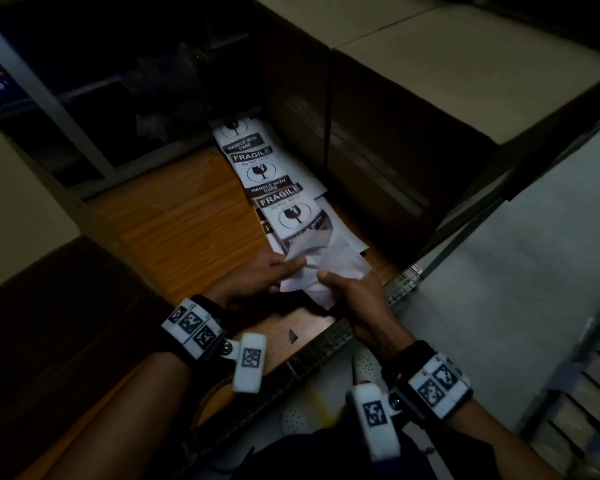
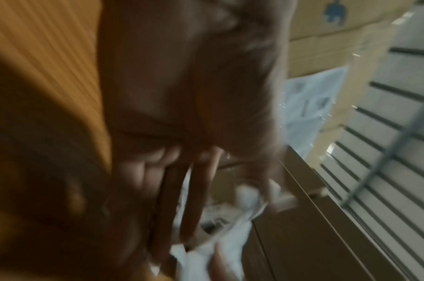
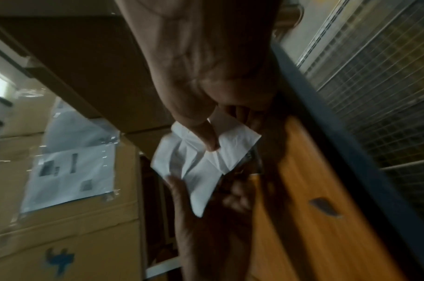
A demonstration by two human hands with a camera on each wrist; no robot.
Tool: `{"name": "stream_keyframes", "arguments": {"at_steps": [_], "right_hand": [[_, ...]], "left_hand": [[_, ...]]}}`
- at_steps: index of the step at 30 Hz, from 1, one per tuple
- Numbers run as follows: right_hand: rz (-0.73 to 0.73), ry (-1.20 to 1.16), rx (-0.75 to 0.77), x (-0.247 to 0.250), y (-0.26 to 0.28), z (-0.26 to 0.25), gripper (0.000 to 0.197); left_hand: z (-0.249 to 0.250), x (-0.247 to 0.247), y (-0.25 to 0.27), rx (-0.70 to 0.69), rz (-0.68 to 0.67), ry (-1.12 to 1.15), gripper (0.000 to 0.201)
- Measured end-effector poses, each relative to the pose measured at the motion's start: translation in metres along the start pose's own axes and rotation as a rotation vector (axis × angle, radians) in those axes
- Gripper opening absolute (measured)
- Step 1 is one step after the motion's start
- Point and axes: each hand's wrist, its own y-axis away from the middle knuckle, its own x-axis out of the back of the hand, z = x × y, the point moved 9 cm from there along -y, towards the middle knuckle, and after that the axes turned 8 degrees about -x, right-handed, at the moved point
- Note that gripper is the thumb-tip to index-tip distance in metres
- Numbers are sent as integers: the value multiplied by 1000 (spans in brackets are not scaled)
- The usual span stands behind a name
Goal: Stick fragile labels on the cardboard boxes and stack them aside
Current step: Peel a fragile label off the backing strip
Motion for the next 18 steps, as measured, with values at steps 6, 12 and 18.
{"name": "stream_keyframes", "arguments": {"at_steps": [6,12,18], "right_hand": [[54,-115,-31,-8,-5,-10,41],[-3,-297,-74,-20,-3,-5,65],[-33,-364,11,-5,7,-5,34]], "left_hand": [[2,4,10,-106,83,106,67],[24,17,16,-426,454,-125,2],[35,2,3,-516,323,-190,13]]}}
